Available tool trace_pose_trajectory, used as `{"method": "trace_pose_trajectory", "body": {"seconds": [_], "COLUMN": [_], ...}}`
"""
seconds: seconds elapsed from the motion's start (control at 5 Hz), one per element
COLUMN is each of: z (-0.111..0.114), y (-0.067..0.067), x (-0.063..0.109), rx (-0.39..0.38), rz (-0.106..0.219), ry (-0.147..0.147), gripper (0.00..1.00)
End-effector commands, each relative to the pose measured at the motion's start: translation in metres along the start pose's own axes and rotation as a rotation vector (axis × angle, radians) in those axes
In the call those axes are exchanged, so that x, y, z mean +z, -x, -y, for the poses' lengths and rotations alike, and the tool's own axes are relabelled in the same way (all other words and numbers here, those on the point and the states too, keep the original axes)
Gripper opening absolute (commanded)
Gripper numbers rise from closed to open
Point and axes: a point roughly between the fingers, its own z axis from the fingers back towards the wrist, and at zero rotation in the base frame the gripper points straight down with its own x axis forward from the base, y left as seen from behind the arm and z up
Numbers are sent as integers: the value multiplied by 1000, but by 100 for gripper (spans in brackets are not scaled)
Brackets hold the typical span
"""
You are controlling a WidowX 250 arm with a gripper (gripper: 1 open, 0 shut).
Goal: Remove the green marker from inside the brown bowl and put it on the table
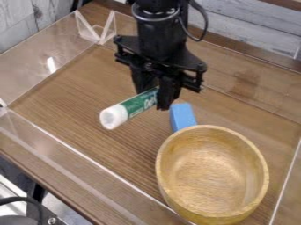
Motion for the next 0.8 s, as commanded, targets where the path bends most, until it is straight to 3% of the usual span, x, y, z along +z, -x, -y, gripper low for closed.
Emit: {"method": "trace_pose_trajectory", "body": {"seconds": [0.0, 0.6], "z": [-3, -7], "y": [-3, 1], "x": [9, -2], "rx": [10, 6], "rz": [48, 37], "ry": [3, 7], "gripper": [0, 0]}}
